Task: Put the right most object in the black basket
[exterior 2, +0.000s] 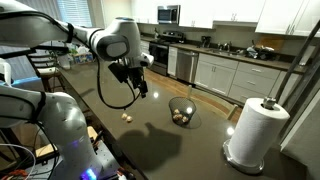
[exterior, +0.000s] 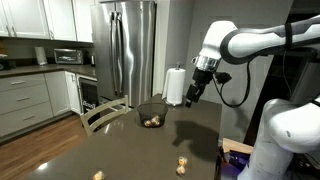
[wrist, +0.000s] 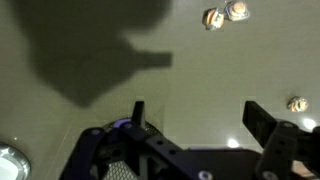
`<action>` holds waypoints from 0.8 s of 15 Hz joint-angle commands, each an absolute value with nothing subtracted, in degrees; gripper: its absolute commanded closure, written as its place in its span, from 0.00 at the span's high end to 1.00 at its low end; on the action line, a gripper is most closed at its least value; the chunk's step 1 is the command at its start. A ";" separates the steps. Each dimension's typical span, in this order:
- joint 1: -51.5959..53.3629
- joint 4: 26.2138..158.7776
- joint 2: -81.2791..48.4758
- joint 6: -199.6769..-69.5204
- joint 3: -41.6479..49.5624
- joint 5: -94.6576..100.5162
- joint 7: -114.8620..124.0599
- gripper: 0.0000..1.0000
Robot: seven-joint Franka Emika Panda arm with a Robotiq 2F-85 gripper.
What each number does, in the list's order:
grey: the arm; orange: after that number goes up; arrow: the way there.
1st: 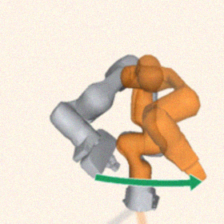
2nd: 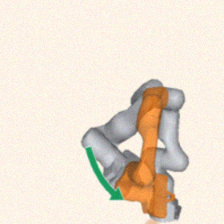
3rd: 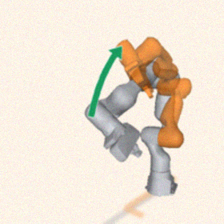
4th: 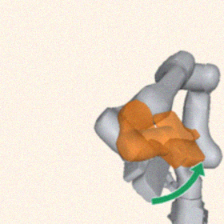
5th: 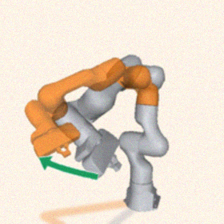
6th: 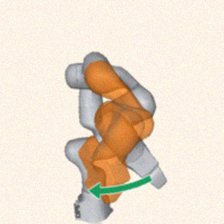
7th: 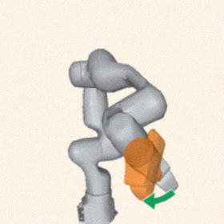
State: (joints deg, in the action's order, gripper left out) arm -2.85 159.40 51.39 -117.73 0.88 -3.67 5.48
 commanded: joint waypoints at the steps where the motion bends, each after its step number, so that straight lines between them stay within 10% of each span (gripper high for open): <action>1: -2.45 156.34 43.66 -114.18 -1.86 -4.10 8.57 1.00; 12: 2.97 153.82 22.54 -111.94 -6.69 -4.67 9.93 1.00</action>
State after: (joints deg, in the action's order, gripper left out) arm 1.73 157.32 30.43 -113.07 -6.39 -3.75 9.61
